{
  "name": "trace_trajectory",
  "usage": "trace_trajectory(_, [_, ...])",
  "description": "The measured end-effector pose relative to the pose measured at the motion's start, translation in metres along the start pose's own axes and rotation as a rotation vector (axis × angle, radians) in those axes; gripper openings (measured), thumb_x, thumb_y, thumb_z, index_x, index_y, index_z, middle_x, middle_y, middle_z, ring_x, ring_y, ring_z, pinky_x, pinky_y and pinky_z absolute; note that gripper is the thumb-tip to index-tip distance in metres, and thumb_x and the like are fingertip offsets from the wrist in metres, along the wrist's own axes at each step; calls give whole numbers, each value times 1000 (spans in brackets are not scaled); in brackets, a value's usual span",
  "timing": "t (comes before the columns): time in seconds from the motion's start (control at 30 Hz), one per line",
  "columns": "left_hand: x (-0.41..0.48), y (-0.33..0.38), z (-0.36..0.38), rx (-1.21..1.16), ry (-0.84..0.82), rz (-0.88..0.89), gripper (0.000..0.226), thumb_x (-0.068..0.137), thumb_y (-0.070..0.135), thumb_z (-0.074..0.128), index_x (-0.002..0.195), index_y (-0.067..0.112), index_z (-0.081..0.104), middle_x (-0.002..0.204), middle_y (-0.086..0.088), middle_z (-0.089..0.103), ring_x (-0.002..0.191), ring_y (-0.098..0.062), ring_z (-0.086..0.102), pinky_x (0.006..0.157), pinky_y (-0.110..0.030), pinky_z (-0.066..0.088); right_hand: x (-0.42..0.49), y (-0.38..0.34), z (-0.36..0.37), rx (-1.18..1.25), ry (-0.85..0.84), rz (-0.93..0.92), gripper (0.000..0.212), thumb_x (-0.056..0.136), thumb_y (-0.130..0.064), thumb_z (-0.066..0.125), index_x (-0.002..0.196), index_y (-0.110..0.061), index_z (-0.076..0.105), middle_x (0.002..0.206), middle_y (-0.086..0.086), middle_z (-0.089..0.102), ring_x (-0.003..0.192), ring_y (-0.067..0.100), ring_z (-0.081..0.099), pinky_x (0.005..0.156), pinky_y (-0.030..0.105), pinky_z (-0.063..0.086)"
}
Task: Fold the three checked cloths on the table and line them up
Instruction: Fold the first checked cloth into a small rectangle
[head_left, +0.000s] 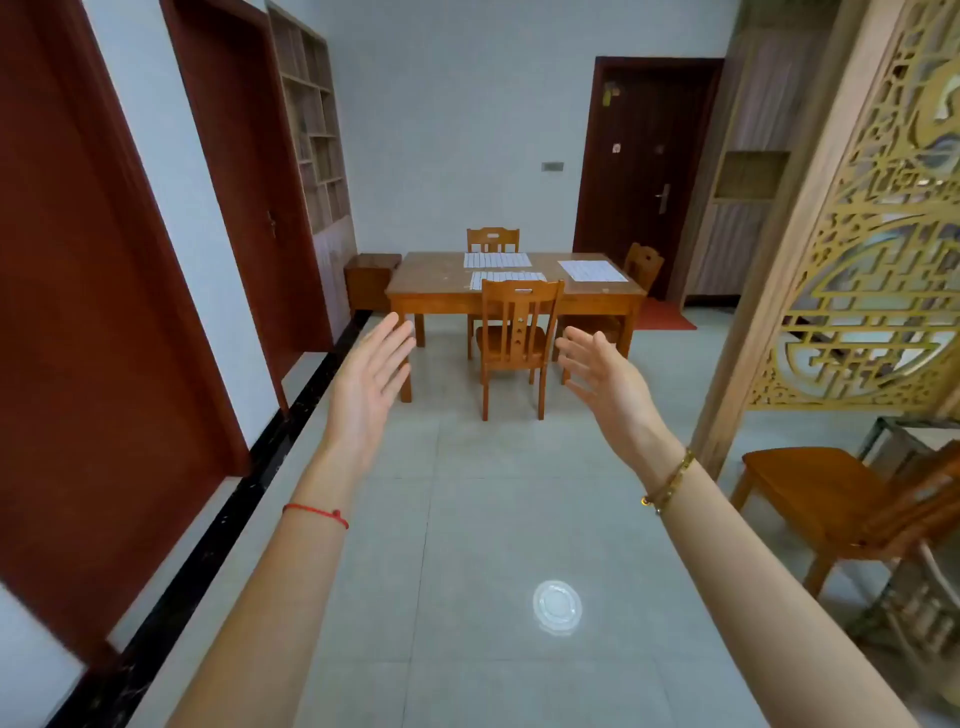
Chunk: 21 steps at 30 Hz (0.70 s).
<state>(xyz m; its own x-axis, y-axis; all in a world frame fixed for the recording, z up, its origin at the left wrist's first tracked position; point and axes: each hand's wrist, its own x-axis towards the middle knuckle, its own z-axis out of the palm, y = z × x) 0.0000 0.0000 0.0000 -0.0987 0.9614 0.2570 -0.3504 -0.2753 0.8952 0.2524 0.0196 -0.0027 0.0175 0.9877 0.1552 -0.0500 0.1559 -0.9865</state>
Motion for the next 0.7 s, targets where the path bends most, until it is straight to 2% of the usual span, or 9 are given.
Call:
trace_trajectory(0.3, [81, -41, -8, -5, -37, -57, 43, 106, 30, 34, 143, 15, 49, 137, 0, 61, 128, -12, 56, 117, -39, 34, 76, 33, -1, 43, 37, 29, 49, 104, -43, 28, 140, -18, 49, 136, 0, 58, 127, 18, 51, 114, 43, 34])
trace_trajectory(0.7, [151, -104, -15, -27, 12, -144, 43, 107, 30, 31, 144, 15, 47, 136, 1, 61, 126, -12, 57, 117, -39, 34, 150, 87, -16, 46, 67, 67, 47, 103, -45, 30, 137, -21, 52, 132, -3, 60, 124, 17, 55, 111, 42, 39])
